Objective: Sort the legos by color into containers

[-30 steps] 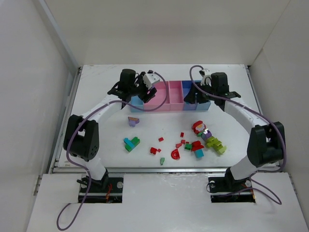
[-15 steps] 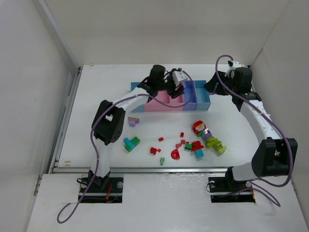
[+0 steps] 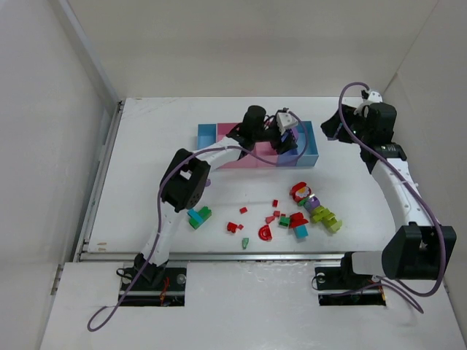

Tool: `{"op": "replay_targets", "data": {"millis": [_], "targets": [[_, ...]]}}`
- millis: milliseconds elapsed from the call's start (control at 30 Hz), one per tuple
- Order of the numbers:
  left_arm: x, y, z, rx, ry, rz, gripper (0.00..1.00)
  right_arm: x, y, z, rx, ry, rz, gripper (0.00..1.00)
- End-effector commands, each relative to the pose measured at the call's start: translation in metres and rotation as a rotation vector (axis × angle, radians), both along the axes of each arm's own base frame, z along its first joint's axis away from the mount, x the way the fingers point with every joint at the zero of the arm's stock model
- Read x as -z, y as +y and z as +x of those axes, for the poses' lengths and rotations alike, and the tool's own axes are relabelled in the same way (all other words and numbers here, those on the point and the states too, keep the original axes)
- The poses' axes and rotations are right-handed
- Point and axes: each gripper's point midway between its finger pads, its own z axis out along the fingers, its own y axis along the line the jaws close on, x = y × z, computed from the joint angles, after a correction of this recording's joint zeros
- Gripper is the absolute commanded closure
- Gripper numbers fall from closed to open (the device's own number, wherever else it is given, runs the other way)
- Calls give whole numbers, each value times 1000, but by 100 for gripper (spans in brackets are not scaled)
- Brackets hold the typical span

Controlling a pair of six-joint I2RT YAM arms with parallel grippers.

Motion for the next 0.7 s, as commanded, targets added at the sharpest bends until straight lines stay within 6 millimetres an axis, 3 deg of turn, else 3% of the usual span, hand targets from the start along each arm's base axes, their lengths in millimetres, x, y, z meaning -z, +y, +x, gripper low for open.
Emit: {"op": "replay_targets", "data": {"millis": [0,67,100,233,267,333,467,500,533,567,667], "targets": [[-42,0,5,21,-108,-77,77,-15,-9,3,24,-65,-28,83],[-42,0,6,12,-109,-76,70,-15,-7,2,8,-67,-32,82],[-38,1,5,12,-102,-70,57,-15,-7,2,8,-67,-32,82],[-30,2,3,25,-111,-54,21,-15,-3,1,-38,-78,-59,81],[-37,3,3,27,-132,-57,17,-16,1,-1,-65,-82,-58,80],[-34,5,-2,54,-161,-44,13,-24,2,-2,-80,-107,-74,80],[-56,8,-16,108,-225,-58,8,-34,8,-2,-120,-131,-71,80],[-60,13,-17,123,-231,-58,8,-30,17,-4,-176,-127,-62,80],[-77,15,-25,149,-260,-76,8,-31,23,-4,-223,-133,-61,78],[-78,21,-33,195,-259,-83,8,-32,29,-5,-291,-157,-93,78],[-105,33,-57,286,-299,-104,9,-25,63,-22,-553,-189,-112,77]]}}
